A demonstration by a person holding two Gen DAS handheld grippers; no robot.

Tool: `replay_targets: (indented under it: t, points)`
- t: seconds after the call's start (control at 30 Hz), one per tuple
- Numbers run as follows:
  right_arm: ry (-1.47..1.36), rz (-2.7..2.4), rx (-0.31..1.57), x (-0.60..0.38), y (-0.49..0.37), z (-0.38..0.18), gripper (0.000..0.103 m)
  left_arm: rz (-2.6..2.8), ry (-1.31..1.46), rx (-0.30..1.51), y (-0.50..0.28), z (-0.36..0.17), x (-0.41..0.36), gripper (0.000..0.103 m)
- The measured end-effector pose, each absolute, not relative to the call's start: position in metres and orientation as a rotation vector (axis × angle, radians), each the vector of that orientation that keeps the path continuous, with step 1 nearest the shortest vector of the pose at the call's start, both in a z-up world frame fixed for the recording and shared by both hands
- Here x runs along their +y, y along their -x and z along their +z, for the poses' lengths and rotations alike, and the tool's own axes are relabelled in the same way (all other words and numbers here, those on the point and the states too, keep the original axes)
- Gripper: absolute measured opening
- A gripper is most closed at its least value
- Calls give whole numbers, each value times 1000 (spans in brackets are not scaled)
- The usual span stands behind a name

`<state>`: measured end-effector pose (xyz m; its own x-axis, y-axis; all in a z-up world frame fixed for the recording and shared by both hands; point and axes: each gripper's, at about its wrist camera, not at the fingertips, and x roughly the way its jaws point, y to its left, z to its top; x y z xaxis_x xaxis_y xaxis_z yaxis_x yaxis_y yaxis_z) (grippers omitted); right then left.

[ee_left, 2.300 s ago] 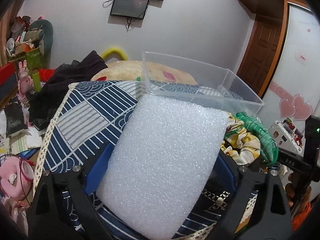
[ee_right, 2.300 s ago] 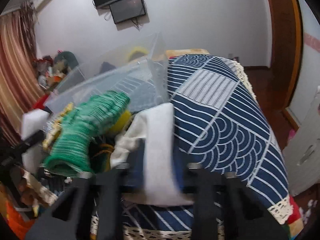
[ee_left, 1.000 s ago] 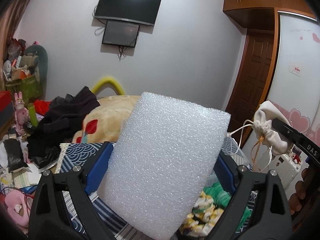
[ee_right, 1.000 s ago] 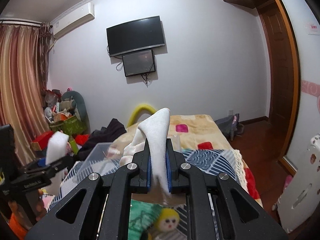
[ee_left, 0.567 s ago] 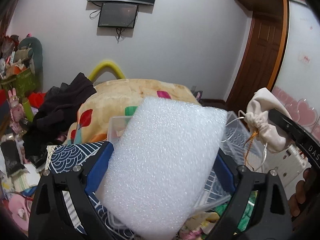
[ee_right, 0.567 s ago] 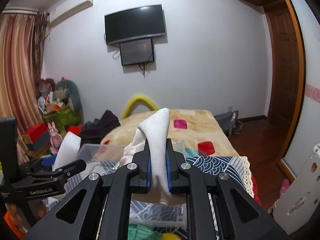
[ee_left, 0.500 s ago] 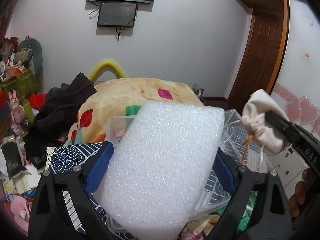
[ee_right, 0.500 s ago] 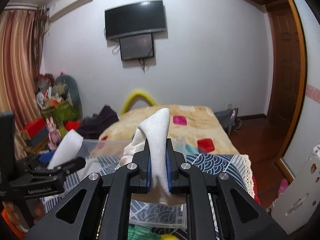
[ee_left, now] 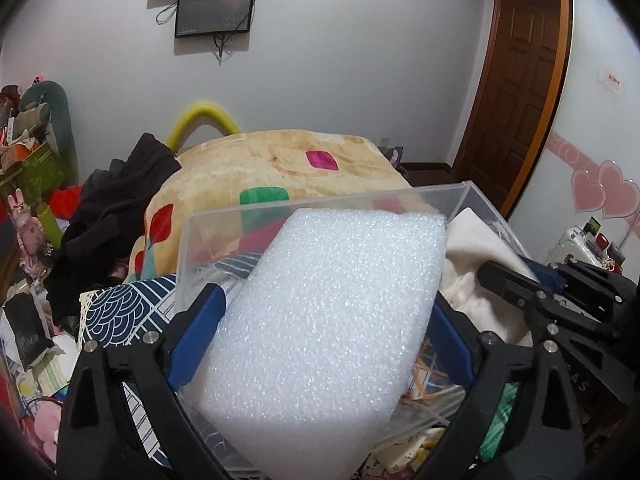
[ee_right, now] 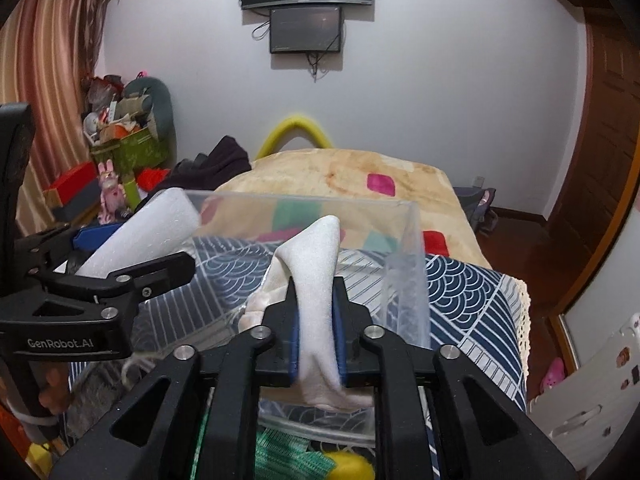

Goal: Organize soft objects
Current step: 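Lower the white cloth bag and foam pad into the clear box, open both grippers, then grasp the yellow plush ball with the right gripper while the left grasps the bagged grey sock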

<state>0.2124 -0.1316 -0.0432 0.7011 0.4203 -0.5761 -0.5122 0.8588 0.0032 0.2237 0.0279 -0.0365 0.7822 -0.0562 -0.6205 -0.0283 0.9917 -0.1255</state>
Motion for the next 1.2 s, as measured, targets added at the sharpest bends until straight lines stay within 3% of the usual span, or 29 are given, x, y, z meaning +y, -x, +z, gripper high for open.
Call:
replay_targets:
  t: [0.13,0.17,0.77,0.87,1.2]
  points:
    - [147,529,579,-140,-207,-39,47,-30,136,694,-225,-38,29,100]
    - [143,530,571,-144,-206,-38,49,-34,144,695,-225,-38,30,100]
    - [136,527,434,-165,-167,-17,62,-53,153,595,-170,-9,34,103]
    - [136,514,433,-169,-162,-24,67,-72,162,589,-156,-14,35,103]
    - [83,479,519,-196,-156,-57,67,-54,162,631,-122,-54,38,103]
